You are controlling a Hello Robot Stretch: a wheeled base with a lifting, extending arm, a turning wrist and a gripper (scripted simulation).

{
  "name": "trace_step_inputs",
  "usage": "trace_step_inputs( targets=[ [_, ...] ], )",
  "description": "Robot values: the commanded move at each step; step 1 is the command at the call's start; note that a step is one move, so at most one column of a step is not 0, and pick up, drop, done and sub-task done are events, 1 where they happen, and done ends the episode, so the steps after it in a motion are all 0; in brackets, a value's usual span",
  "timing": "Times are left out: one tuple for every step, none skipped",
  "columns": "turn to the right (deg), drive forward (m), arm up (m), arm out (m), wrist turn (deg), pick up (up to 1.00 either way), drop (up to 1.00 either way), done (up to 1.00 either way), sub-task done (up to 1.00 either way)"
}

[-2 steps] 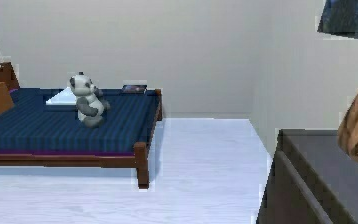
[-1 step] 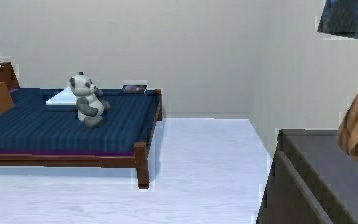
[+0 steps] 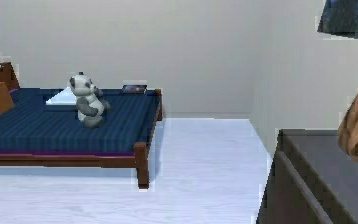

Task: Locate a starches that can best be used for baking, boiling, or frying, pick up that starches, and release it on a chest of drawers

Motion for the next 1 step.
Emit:
trace_step_inputs(
  targets=[
    [0.0, 0.00, 0.00, 0.00, 0.0, 0.00, 0.00, 1.00, 0.00]
  ],
)
